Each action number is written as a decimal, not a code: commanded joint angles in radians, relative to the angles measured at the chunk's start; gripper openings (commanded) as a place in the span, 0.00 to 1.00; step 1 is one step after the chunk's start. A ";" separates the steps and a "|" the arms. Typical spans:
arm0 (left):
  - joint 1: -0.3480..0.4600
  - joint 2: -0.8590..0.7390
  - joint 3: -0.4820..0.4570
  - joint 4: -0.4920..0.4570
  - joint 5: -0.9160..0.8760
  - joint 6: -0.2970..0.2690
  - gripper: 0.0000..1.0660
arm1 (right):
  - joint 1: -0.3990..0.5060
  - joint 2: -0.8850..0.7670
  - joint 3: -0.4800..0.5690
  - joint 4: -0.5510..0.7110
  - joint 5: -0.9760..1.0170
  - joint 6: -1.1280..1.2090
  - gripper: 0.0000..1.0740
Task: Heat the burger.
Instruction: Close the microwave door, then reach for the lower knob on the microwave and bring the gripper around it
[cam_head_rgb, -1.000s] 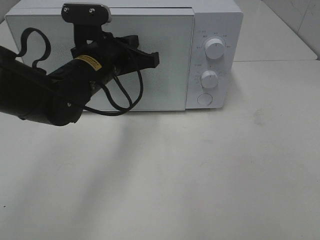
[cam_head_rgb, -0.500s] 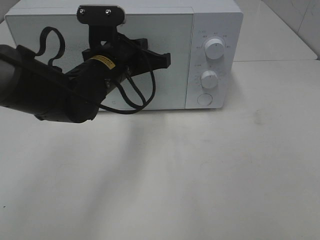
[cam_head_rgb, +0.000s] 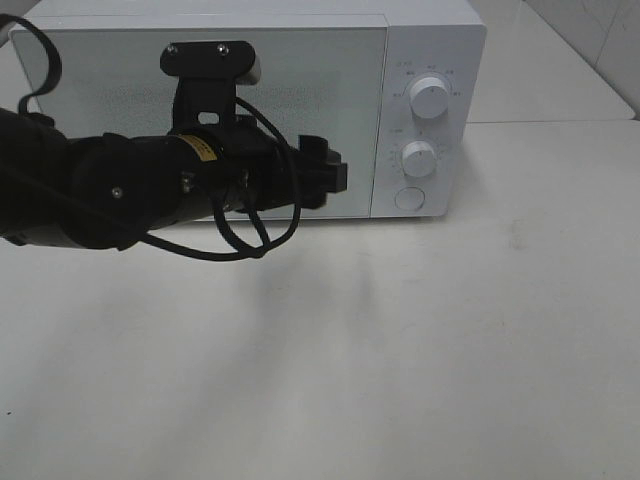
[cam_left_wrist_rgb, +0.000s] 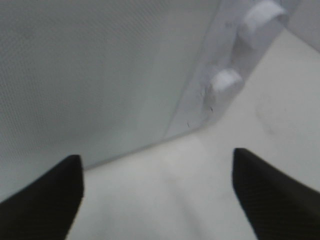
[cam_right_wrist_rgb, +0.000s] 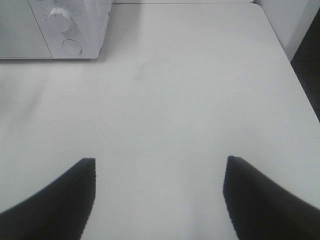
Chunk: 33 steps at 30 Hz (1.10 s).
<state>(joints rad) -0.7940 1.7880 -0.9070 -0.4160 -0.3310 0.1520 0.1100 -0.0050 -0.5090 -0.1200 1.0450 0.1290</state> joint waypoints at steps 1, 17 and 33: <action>-0.004 -0.057 0.003 0.007 0.218 0.000 0.95 | -0.003 -0.025 0.001 0.000 -0.007 0.002 0.66; 0.141 -0.285 0.003 0.140 1.111 0.000 0.95 | -0.003 -0.025 0.001 0.000 -0.007 0.002 0.66; 0.686 -0.705 0.003 0.368 1.574 -0.099 0.94 | -0.003 -0.025 0.001 0.001 -0.007 0.002 0.66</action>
<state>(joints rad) -0.1480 1.1320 -0.9070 -0.0830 1.2000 0.0890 0.1100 -0.0050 -0.5090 -0.1190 1.0450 0.1290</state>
